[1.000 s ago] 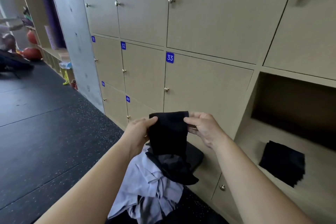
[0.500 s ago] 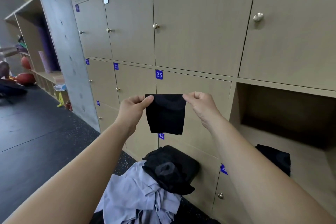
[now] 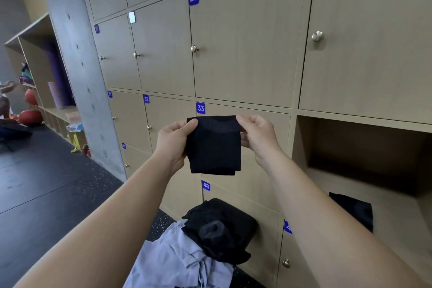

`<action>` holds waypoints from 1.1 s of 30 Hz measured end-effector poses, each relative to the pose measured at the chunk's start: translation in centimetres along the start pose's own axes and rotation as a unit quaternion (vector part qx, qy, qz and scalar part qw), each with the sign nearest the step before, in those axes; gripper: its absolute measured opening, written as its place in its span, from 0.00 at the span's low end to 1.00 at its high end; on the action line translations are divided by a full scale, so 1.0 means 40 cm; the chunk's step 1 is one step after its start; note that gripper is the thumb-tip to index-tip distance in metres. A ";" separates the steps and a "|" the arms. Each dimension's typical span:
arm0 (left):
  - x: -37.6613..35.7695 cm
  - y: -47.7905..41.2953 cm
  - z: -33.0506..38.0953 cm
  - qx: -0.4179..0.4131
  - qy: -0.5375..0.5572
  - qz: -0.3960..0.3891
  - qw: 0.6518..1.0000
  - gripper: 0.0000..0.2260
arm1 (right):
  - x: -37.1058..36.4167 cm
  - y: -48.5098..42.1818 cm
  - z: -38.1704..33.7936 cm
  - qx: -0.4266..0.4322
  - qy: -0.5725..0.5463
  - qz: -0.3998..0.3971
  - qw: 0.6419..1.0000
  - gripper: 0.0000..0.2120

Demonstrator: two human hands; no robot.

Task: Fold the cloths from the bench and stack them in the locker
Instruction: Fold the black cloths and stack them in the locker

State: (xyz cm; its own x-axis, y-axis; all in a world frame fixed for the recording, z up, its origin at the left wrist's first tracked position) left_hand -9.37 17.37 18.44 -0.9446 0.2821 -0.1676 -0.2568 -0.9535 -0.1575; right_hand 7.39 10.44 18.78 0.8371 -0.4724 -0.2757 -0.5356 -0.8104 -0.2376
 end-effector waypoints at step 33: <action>-0.065 0.015 -0.128 0.066 -0.088 -0.090 0.990 0.32 | 0.188 0.068 0.097 -0.133 0.218 -0.194 0.947 0.04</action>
State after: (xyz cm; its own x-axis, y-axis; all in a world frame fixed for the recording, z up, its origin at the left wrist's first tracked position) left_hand -6.03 16.60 13.80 -0.8991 0.4370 0.0256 -0.4377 -0.8983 -0.0386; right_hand 11.78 6.03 12.44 0.9627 -0.1720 0.2089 -0.1795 -0.9836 0.0177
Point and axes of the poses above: each hand's wrist, its own y-axis away from the middle knuckle, its own x-axis out of the back of the hand, z = x × y, the point moved 2 cm from there along -y, towards the middle knuckle, and after that the axes turned 5 degrees about -y, right-handed, at the moved point
